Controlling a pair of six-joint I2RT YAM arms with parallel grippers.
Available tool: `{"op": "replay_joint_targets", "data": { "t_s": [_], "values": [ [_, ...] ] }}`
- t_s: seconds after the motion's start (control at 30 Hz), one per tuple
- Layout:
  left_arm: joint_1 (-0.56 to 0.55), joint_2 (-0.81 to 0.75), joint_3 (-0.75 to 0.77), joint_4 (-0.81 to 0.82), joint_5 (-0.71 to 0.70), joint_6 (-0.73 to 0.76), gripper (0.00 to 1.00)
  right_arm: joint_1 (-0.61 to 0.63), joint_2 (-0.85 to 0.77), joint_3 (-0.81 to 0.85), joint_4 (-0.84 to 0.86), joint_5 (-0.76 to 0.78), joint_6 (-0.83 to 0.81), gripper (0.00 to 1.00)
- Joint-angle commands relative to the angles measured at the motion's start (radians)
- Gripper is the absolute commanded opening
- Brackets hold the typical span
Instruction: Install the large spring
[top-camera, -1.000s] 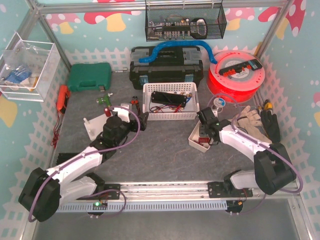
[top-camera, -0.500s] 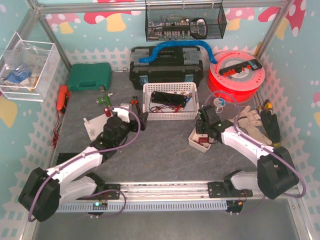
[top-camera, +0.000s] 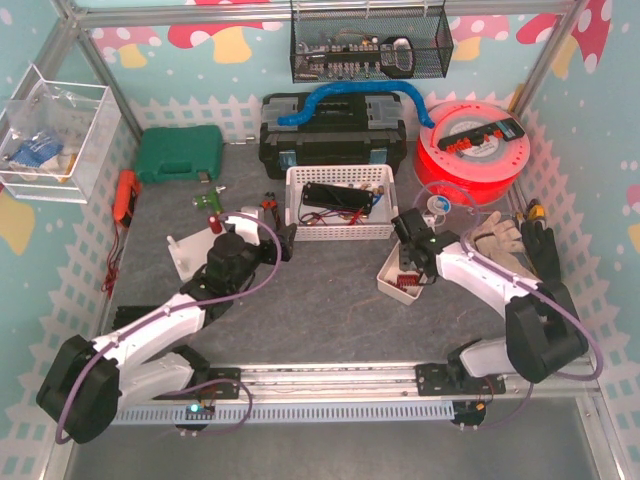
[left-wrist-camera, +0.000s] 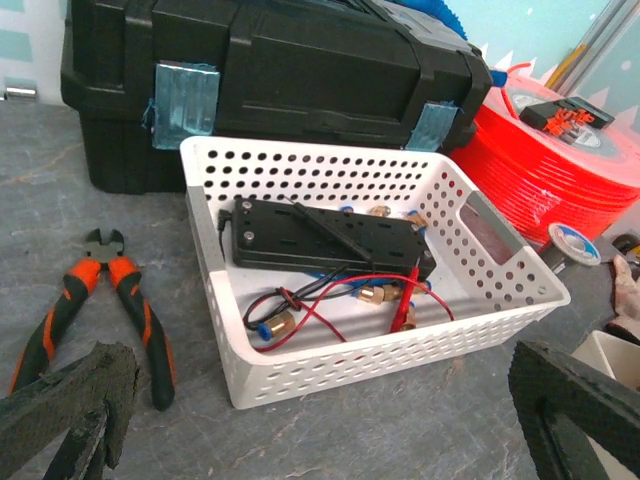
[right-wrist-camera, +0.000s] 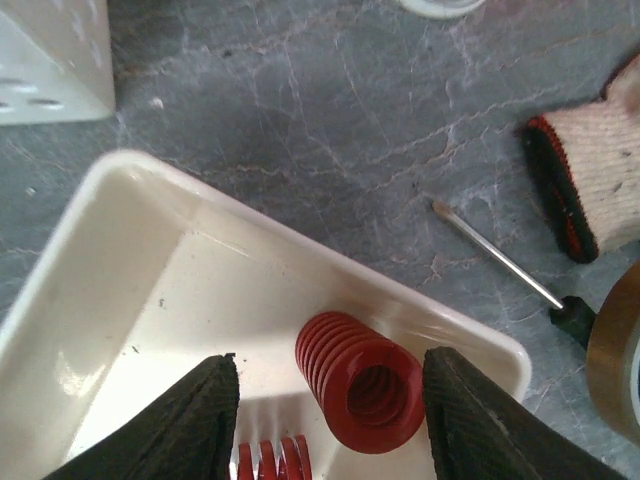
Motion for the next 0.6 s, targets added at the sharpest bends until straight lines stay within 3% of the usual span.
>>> {"op": "replay_joint_targets", "data": {
  "t_s": [0.0, 0.57],
  "values": [
    [-0.008, -0.015, 0.000, -0.002, -0.017, 0.015, 0.99, -0.003, 0.045, 0.016, -0.032, 0.003, 0.031, 0.53],
    [-0.019, -0.027, 0.002, -0.007, -0.018, 0.024, 0.99, -0.002, 0.021, 0.005, 0.054, -0.038, 0.011, 0.56]
  ]
}}
